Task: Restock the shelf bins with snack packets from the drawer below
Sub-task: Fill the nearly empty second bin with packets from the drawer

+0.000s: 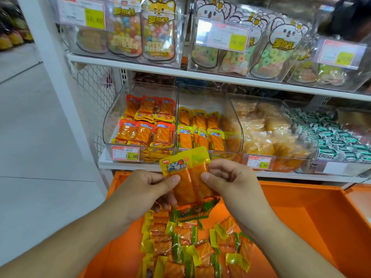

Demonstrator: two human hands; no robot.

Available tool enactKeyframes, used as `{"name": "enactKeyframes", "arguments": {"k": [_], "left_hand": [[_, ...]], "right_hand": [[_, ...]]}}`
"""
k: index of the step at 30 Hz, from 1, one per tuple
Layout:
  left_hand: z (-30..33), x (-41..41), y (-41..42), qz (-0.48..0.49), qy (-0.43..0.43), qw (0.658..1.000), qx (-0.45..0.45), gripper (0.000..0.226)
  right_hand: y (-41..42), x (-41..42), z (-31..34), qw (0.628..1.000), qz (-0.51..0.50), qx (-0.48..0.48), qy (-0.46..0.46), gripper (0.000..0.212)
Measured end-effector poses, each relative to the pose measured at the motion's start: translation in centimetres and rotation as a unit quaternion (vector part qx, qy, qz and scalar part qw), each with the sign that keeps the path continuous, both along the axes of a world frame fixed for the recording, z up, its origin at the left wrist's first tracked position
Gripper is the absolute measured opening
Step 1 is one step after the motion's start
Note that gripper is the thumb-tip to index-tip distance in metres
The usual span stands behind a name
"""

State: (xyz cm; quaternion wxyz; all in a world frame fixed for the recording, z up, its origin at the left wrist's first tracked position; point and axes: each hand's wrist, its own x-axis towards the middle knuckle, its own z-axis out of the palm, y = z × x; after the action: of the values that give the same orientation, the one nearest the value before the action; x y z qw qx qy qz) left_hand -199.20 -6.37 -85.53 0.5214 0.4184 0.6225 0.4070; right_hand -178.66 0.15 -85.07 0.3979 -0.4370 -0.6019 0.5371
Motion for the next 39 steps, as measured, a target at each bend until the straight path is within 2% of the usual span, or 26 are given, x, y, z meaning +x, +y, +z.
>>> {"name": "enactKeyframes", "arguments": {"k": [3,5,8,10,14,19,23,26,29,33,36,38,39], "left_hand": [[-0.3,-0.2,-0.2,0.028,0.053,0.998,0.021,0.042],[-0.5,-0.2,-0.1,0.065,0.045,0.997,0.023,0.035],[-0.2,0.8,-0.1,0.096,-0.080,0.992,0.021,0.016],[0.3,1.5,-0.2,0.081,-0.150,0.985,0.017,0.018],[0.3,1.1,0.1,0.073,-0.237,0.969,0.013,0.025],[-0.1,0.1,0.2,0.057,-0.319,0.946,-0.001,0.041],[-0.7,0.3,0.6,0.050,-0.278,0.959,0.010,0.035],[-0.6,0.6,0.5,0.044,-0.265,0.963,0.035,0.032],[-0.7,0.9,0.1,0.035,-0.216,0.974,0.059,0.031],[-1.8,1.0,0.2,0.043,-0.161,0.985,0.052,0.021],[-4.5,0.4,0.9,0.065,-0.097,0.993,0.027,0.012],[-7.8,-0.2,1.3,0.068,-0.031,0.997,0.000,0.010],[-9.6,-0.4,1.3,0.060,0.005,0.998,-0.021,0.011]], "right_hand": [[0.2,0.3,0.2,0.995,-0.044,0.070,-0.057,0.015],[0.3,0.5,0.5,0.975,-0.087,0.162,-0.125,0.016],[-0.9,0.1,0.5,0.931,-0.079,0.293,-0.202,0.013],[-1.9,-0.8,-0.3,0.902,-0.035,0.353,-0.246,0.023],[-2.6,-1.4,-1.1,0.879,0.059,0.362,-0.305,0.042],[-2.6,-1.1,-0.5,0.876,0.112,0.362,-0.299,0.041],[-2.7,-1.4,-0.7,0.870,0.076,0.368,-0.319,0.049],[-2.7,-1.6,-0.8,0.894,0.029,0.346,-0.284,0.046],[-2.4,-1.8,-1.2,0.914,-0.008,0.322,-0.249,0.040],[-2.4,-2.6,-1.8,0.939,0.024,0.268,-0.213,0.038],[-0.8,-2.8,-3.7,0.963,0.081,0.175,-0.187,0.034],[0.8,-2.3,-6.5,0.982,0.067,0.074,-0.162,0.031],[1.6,-1.8,-8.4,0.981,0.049,0.049,-0.180,0.030]]}}
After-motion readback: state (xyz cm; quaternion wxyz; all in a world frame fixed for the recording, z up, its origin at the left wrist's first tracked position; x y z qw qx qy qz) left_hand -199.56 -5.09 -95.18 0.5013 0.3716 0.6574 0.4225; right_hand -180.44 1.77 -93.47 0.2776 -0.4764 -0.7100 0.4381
